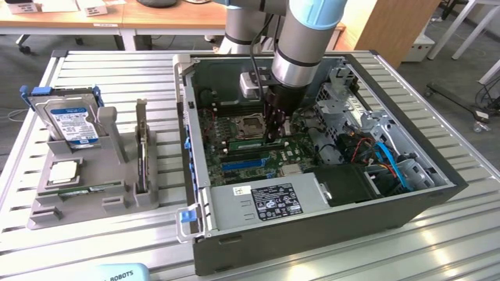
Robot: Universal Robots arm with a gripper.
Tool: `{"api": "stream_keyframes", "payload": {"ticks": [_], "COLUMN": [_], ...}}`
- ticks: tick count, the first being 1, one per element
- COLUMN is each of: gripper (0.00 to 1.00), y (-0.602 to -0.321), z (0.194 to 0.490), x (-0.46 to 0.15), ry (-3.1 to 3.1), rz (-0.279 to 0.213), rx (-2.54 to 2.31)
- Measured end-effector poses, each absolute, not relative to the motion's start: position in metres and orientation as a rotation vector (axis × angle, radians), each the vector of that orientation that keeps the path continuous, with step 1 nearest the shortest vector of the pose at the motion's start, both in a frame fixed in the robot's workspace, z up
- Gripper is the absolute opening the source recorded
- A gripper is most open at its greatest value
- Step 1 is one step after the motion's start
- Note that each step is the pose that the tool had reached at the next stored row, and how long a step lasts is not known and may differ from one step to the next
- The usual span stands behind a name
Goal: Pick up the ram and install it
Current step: 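Insert the ram into the slot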
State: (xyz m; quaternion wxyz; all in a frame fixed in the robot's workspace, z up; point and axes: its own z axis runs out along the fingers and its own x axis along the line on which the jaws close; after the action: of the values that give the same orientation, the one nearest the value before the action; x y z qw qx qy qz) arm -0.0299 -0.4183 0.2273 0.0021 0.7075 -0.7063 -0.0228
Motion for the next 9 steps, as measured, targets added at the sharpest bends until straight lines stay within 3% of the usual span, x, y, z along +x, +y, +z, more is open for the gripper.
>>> {"api": "stream_keyframes", "payload": {"ticks": [9], "gripper": [0.12], "y": [-0.4183], "z": [0.224], "x": [-0.0299], "ry": [-2.216], "rz": [-0.071], "rx": [2.22]}}
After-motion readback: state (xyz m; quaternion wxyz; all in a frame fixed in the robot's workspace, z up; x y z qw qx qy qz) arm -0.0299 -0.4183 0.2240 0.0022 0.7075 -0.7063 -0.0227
